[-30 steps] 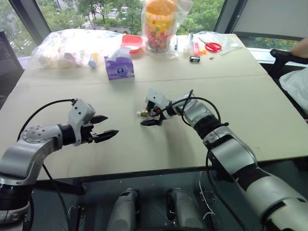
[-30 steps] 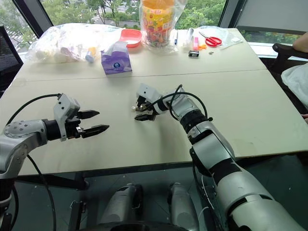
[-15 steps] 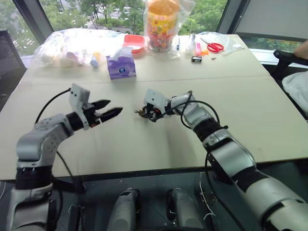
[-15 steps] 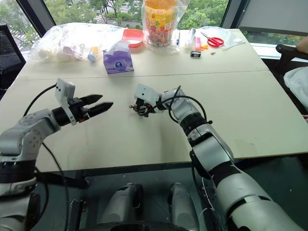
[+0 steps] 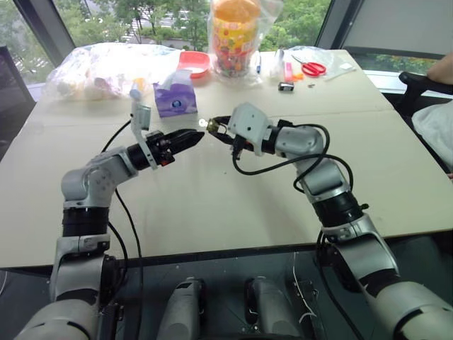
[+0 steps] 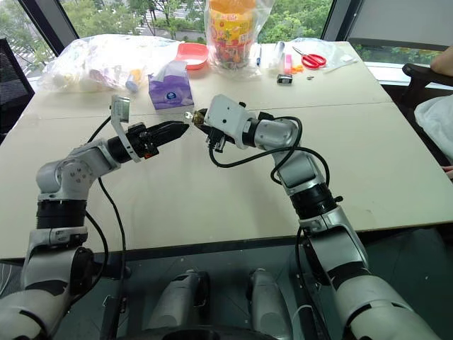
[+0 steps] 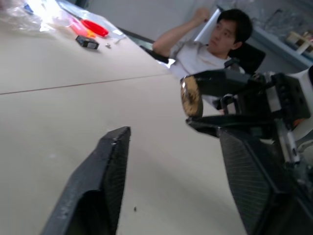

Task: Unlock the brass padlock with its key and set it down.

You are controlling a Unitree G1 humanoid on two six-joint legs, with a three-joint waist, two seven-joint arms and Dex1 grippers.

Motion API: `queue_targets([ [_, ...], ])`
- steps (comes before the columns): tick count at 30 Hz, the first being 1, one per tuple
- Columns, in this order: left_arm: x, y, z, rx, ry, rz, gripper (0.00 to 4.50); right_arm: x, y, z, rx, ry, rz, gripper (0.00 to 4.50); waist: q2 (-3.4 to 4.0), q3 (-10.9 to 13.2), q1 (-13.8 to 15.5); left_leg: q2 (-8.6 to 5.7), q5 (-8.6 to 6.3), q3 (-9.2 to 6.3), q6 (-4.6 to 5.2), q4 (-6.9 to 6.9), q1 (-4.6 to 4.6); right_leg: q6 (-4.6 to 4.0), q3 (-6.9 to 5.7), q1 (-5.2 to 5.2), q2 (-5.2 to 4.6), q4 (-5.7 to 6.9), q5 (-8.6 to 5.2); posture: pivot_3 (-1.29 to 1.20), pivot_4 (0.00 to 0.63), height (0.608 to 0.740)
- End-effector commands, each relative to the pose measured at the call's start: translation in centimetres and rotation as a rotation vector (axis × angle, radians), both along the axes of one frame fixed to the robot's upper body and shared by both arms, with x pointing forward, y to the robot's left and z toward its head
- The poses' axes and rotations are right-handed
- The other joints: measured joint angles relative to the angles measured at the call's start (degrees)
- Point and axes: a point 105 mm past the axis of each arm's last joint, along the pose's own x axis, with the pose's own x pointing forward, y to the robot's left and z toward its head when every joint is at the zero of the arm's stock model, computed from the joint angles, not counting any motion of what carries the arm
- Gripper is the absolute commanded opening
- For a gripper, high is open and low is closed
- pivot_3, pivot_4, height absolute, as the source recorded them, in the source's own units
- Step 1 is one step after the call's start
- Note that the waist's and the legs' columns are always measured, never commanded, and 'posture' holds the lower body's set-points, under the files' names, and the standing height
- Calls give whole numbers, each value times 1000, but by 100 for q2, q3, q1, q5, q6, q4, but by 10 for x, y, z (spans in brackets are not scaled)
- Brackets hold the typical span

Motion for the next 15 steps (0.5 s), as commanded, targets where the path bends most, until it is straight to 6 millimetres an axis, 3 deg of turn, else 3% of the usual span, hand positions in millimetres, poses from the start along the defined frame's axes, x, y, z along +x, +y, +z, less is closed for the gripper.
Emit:
queue_targets([
  [1,-4,1,20,-42,-54,-41,1330,-6,0,20,23,-75,-1,704,0,0,3,0,0,0,0,0,0,0,0,0,0,0,0,0,150,740],
  [15,2,6,24,-67,-57,-21,1330,-11,4,15,10,-72,11,704,0,0,15,0,0,-7,1,0,-2,0,0,3,-2,-2,0,0,150,740],
])
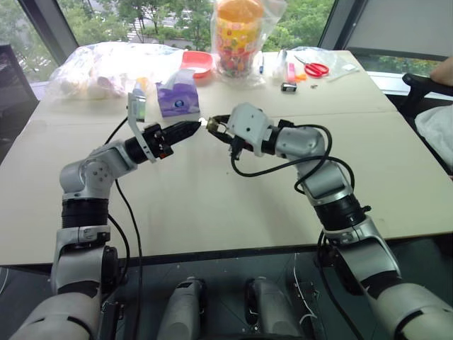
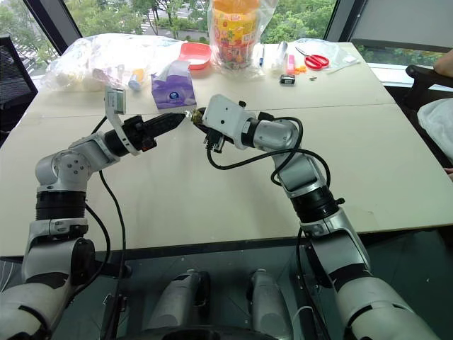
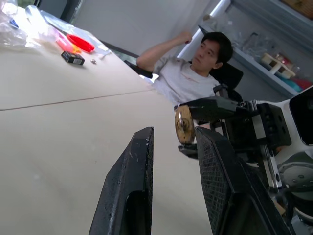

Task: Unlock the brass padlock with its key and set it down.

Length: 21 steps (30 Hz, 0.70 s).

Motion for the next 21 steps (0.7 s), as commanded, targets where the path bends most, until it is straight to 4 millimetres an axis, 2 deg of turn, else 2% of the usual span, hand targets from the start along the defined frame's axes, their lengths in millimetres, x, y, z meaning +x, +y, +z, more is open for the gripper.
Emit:
queue_targets([
  [1,-1,2,17,-19,-60,-3,1330,-8,4,16,21,-62,27,704,0,0,-1,0,0,0,0,0,0,0,0,0,0,0,0,0,150,740],
  [6,-1,-2,16,-22,-56,-14,1330,-9,6,15,22,-60,36,704,0,0,2,0,0,-1,0,0,0,0,0,0,0,0,0,0,150,740],
  [9,-3,-5,13,-5,-55,-33,500,-10,8,16,24,-62,41,704,0,0,0,0,0,-1,0,0,0,0,0,0,0,0,0,0,150,740],
  [10,-3,-6,12,-3,-55,-36,51,-10,8,16,25,-62,42,704,0,0,-1,0,0,-1,0,0,0,0,0,0,0,0,0,0,150,740],
  [17,-1,-7,12,27,-72,-29,51,-14,10,15,20,-57,54,704,0,0,2,0,0,-1,0,0,0,0,0,0,0,0,0,0,150,740],
  [21,1,-12,8,146,-138,-17,51,-16,10,13,9,-47,67,704,0,0,5,0,0,-1,0,0,0,0,0,1,0,0,0,0,150,740],
])
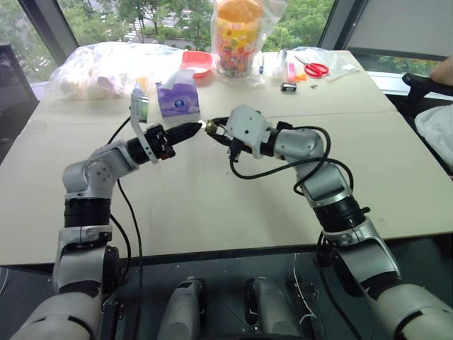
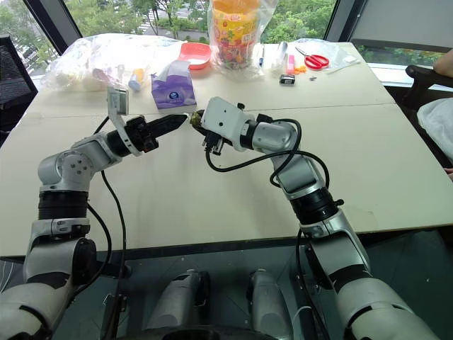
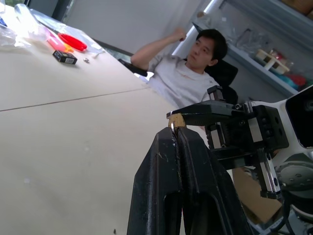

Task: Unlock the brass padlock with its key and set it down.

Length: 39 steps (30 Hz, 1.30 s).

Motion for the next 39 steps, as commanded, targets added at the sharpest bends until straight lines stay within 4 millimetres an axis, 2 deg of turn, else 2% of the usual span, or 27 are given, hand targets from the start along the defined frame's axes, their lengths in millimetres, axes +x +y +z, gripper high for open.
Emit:
queue_targets([
  [1,1,-8,11,134,-136,1,51,-14,10,15,13,-58,71,704,0,0,-1,0,0,0,0,0,0,0,0,0,0,0,0,0,150,740],
  [11,-13,-26,13,471,-479,-140,51,-19,12,8,-19,-24,104,704,0,0,-6,0,0,3,0,-1,0,-11,0,-2,0,-1,-6,0,150,740],
  [18,-26,-32,18,514,-610,-243,51,-19,11,4,-30,-11,105,704,0,0,1,1,0,4,0,-1,-2,-13,0,-3,0,-1,-7,0,150,740],
  [21,-30,-32,10,584,-660,-293,51,-20,10,4,-33,0,108,704,0,0,-2,1,0,4,1,-1,-2,-13,0,-4,0,-1,-8,0,150,740],
  [23,-28,-30,2,619,-628,-313,51,-20,9,4,-37,-1,108,704,0,0,-1,1,0,4,1,-1,-2,-13,-1,-4,1,-1,-8,0,150,740],
  [25,-20,-26,3,576,-510,-263,51,-20,9,4,-40,-9,106,704,0,0,9,0,0,5,1,0,-2,-13,-1,-3,1,-1,-8,0,150,740],
  [27,-10,-21,14,412,-311,-206,51,-19,9,6,-41,-23,100,704,0,0,24,0,0,3,1,5,-6,-11,-2,-1,1,0,-8,0,150,740],
  [29,-11,-18,19,331,-213,-222,51,-19,9,8,-41,-35,94,704,0,0,-1,0,0,-2,2,11,-7,0,-2,1,2,0,-4,0,150,740],
  [32,-21,-15,27,225,-145,-273,842,-19,8,9,-42,-52,88,704,0,0,-38,-1,-1,-4,3,8,-6,5,-2,-1,4,1,-3,0,150,740],
  [36,-19,-11,26,222,-116,-245,2541,-18,7,11,-52,-72,81,704,0,0,-21,-1,0,-12,2,0,-4,7,-4,-3,9,5,-5,0,150,740],
  [39,-19,-9,29,203,-106,-249,2541,-17,7,12,-51,-84,79,704,0,0,-17,-1,0,-11,2,2,-5,6,-3,-3,8,4,-5,0,150,740],
])
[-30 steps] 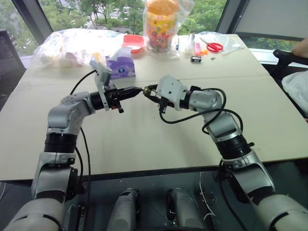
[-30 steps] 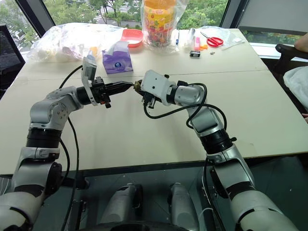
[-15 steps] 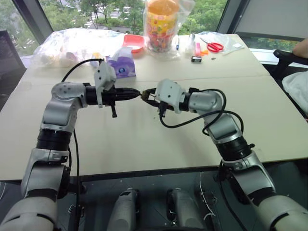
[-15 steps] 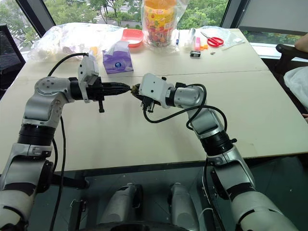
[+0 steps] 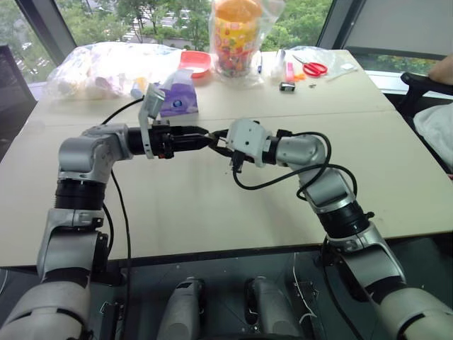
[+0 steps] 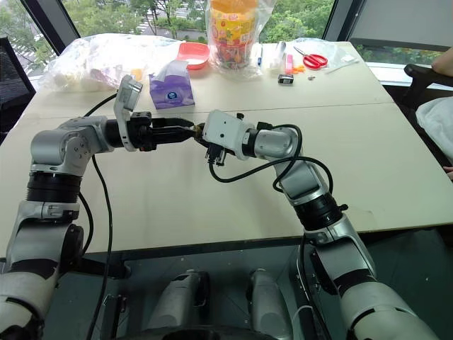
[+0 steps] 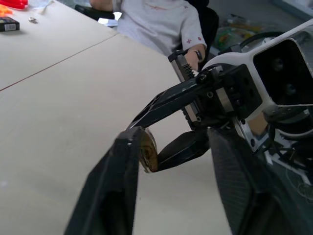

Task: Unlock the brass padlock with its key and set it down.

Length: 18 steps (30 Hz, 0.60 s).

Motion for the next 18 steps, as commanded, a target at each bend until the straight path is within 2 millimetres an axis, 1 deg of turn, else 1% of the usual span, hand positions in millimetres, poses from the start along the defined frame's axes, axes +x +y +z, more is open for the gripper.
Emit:
queue_targets([
  [1,-2,3,16,-39,-37,-5,2541,-6,7,25,26,-103,32,704,0,0,8,0,0,0,0,1,0,0,0,0,-1,0,0,0,150,740],
  [3,1,4,12,-19,-36,10,2541,-6,7,26,28,-114,33,704,0,0,19,0,0,-1,0,2,0,-1,0,2,-2,0,0,0,150,740],
  [5,8,6,3,15,-25,49,2541,-6,9,28,30,-129,34,704,0,0,19,0,0,-1,0,2,0,-1,0,2,-3,-1,0,0,150,740],
  [9,17,11,-9,68,-25,103,2541,-6,10,31,36,-151,31,704,0,0,12,-1,0,0,0,2,0,-1,0,2,-2,-1,0,0,150,740],
  [12,16,13,-7,55,-22,94,2541,-6,10,32,35,-155,28,704,0,0,16,-1,0,1,0,1,0,-1,0,1,-2,-1,0,0,150,740],
  [18,15,7,7,-27,-16,66,2541,-7,11,30,29,-158,32,704,0,0,17,0,0,0,0,2,-1,-1,0,2,-3,-1,0,0,150,740],
])
